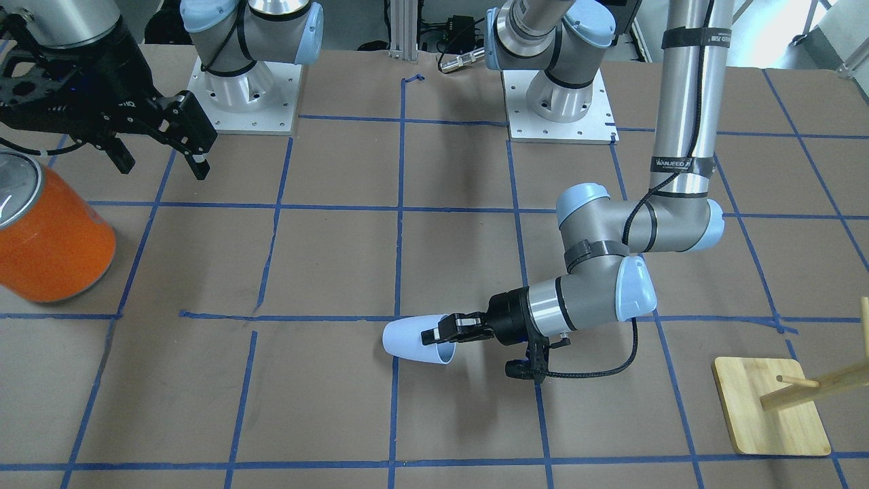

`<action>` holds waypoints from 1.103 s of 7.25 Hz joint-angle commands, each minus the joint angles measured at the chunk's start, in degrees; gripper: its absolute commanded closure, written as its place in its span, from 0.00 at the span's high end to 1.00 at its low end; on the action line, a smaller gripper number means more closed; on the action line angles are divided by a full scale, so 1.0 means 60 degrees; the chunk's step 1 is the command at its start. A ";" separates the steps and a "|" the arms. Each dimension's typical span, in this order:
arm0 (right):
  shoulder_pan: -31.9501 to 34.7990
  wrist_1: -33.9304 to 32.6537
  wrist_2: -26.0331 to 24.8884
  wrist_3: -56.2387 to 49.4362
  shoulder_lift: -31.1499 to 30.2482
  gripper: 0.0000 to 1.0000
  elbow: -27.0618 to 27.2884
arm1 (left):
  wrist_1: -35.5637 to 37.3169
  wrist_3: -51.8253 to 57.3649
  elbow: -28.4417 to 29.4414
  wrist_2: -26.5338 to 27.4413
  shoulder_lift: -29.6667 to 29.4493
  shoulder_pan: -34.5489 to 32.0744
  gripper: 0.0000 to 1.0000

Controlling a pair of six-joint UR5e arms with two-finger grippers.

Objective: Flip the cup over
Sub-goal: 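Lift the cup with the left gripper and rotate it upright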

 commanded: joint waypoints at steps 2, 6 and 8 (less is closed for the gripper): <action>0.0000 0.0012 0.0011 0.0021 -0.0063 1.00 -0.0001 | 0.0223 -0.1145 0.0220 0.0246 0.0324 0.0002 0.00; 0.0000 0.0012 0.0011 -0.0052 -0.0078 1.00 -0.0001 | -0.1078 -0.2454 0.1320 0.4101 0.1788 -0.0203 0.00; 0.0000 0.0026 0.0011 -0.0052 -0.0063 1.00 -0.0001 | -0.1911 -0.0809 0.1451 0.7246 0.2287 -0.0218 0.00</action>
